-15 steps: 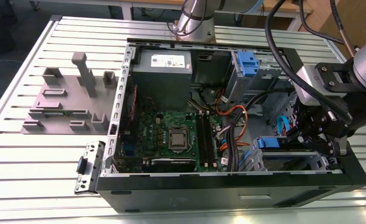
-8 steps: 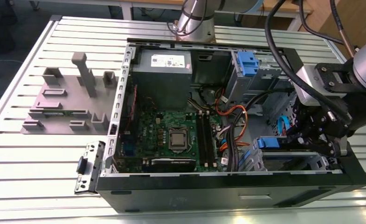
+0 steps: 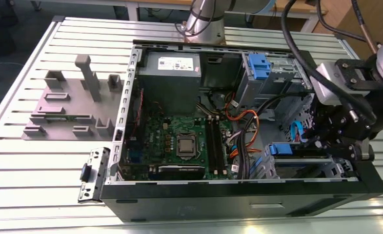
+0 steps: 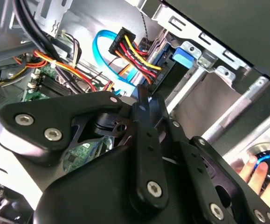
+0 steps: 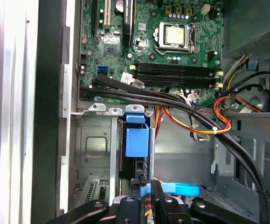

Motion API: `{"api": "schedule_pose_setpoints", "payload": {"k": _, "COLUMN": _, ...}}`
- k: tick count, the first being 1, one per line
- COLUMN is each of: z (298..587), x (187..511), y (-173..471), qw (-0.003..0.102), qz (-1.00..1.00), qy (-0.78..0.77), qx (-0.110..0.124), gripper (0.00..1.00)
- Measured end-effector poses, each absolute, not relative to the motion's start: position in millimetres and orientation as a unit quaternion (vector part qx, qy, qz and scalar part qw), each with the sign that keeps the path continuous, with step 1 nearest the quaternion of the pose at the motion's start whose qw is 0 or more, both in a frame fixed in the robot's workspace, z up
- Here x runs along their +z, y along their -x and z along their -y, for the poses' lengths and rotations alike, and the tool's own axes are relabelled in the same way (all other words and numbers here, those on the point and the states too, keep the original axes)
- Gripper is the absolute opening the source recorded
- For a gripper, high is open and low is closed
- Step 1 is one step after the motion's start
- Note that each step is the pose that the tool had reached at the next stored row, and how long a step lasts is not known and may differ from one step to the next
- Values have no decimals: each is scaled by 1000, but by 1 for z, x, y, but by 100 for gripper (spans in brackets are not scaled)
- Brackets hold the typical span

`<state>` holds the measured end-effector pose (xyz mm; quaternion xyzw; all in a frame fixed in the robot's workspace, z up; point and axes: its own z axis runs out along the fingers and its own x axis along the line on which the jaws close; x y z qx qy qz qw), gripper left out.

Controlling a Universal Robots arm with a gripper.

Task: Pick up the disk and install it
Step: 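Insert the second disk wire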

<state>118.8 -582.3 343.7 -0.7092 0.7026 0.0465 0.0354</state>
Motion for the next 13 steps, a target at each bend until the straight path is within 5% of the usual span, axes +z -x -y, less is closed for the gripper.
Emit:
{"api": "schedule_pose_setpoints", "payload": {"k": 5, "z": 582, "x": 345, "y": -119, "qw": 36, "qz": -703, "qy": 709, "qx": 47, "gripper": 24}}
{"api": "schedule_pose_setpoints", "payload": {"k": 9, "z": 582, "x": 345, "y": -119, "qw": 37, "qz": -702, "qy": 709, "qx": 48, "gripper": 10}}
{"api": "schedule_pose_setpoints", "payload": {"k": 13, "z": 583, "x": 342, "y": -119, "qw": 37, "qz": -702, "qy": 709, "qx": 51, "gripper": 10}}
